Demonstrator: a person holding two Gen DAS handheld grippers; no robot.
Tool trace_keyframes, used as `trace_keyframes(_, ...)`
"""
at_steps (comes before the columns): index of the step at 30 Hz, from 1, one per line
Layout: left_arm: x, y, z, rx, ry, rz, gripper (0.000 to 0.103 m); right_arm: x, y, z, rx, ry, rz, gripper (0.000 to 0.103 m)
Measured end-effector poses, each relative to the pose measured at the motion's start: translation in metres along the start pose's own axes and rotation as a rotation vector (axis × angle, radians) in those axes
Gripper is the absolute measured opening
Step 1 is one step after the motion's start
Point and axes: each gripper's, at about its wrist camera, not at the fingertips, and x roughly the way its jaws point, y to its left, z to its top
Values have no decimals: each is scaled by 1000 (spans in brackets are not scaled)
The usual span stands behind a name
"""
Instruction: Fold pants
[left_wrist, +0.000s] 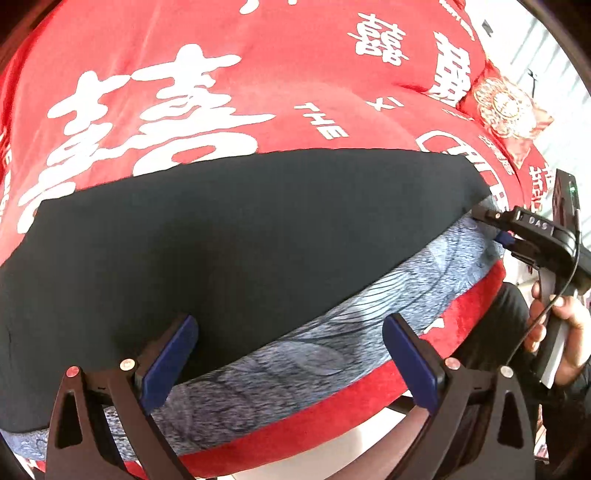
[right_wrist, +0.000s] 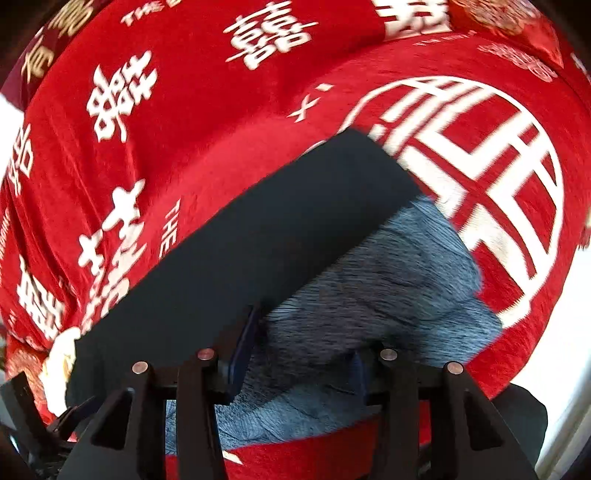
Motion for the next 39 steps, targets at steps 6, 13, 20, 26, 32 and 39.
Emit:
trace_keyframes(6,20,-14,10,-24,36,9,100,16,-9,16,23,6,79,62)
trace_keyframes(13,16,-18,12,-38,40,25,100,-6,-5,16,2,-58,124,7)
trace_keyframes(20,9,-38,16,48,17,34,100,-45,22,12,7,-126,71,7)
trace_keyframes(26,30,-29,10,32,68,51,100,2,-14,-4,100,57,-49,7)
trace_keyframes(32,22,-28,12,29,55,45,100,-15,11,8,-85,-12,-122,12)
trace_keyframes(39,-1,-5,9,-4,-6,85,100,-36,-43,13,87,-47,-372,62)
